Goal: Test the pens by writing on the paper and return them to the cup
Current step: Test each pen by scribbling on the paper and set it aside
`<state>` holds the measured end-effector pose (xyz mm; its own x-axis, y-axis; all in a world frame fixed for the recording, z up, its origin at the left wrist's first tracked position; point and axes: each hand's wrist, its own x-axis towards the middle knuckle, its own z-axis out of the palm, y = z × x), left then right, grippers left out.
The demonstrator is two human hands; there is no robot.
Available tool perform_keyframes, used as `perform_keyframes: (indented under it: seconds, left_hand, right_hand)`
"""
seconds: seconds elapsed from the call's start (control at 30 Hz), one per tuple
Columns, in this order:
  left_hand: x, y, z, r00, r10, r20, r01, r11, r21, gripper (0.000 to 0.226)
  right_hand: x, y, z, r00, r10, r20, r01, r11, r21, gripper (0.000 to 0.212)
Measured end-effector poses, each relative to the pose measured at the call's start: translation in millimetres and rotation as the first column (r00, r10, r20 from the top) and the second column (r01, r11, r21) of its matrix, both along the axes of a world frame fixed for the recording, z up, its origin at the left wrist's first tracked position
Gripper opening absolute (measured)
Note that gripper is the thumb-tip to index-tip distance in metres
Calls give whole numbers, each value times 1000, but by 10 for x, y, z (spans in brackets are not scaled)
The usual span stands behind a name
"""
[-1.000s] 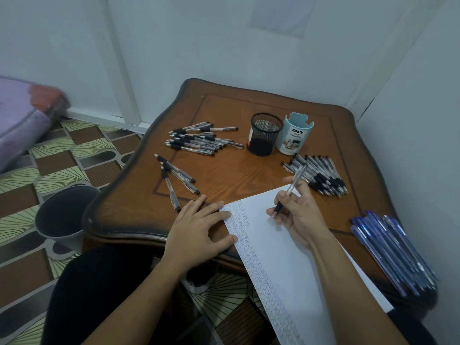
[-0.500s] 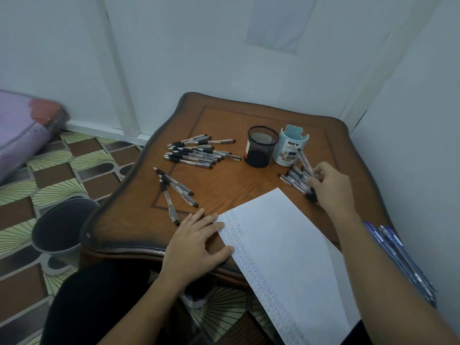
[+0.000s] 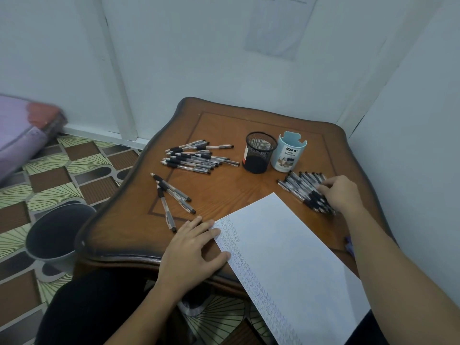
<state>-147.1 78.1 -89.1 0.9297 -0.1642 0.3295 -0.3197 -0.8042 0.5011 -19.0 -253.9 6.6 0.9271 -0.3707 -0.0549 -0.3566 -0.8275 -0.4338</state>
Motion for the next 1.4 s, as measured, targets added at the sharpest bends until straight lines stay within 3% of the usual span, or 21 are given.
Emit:
perform_keyframes:
  seconds: [0.17,0.27,0.37,0.47,0.57,0.83,0.9,0.97,1.03,1.1,1.17,1.23,1.3,1.4]
  left_hand:
    - [-5,17,5,1000,4,4,-4,1000,-29,61]
    - [-14,42,17,1000,1,-11,-1,999,-33,64]
    - [-14,74,24,1000,4,-16,-5,999,-38,63]
    - [-22,90,36,1000,12,-6,-12,999,-36,58]
    - [-32,96,52,1000,20,1,-20,999,-33,57]
    - [-33,125,29,1000,15,-8,-15,998,-67,58]
    - [-34,122,18,1000,25,2,-25,996,-82,57]
    - [-34,115,11,999,36,26,-33,996,-87,55]
    - [-30,105,10,998,41,38,-37,996,-80,54]
    - [-24,99,9,998,43,35,-41,996,-73,54]
    - [-21,95,4,999,45,25,-43,997,-66,56]
    - [-24,92,-7,999,42,21,-41,997,-66,57]
    - [-24,87,-14,999,39,22,-38,997,-63,57]
    - [-18,83,-19,999,40,12,-39,998,-52,59]
  right_hand:
    - [34,379,10,973,66,220,-19,977,-211,28]
    - [19,841,-52,931,289,222,-285,957,-47,23]
    - [-44,1377,-151,845,522,112,-534,833,145,19]
    - [-88,1913,-217,759,646,83,-646,730,223,21]
    - [-73,2348,-283,734,674,82,-668,695,267,26]
    - [37,2539,-373,807,582,101,-591,794,141,7]
    - [61,2400,-335,842,517,153,-539,812,222,7]
    - [68,2202,-226,897,390,210,-443,795,414,7]
    - [51,1965,-85,953,197,232,-303,679,669,5]
    - [13,1731,49,976,12,215,-198,442,875,4]
    - [-43,1534,138,962,-146,230,-207,154,966,7]
    - [-124,1394,172,938,-229,261,-270,-5,963,15]
    - [-227,1325,171,935,-209,286,-286,30,958,21]
    - [-370,1307,87,952,-79,295,-273,208,939,8]
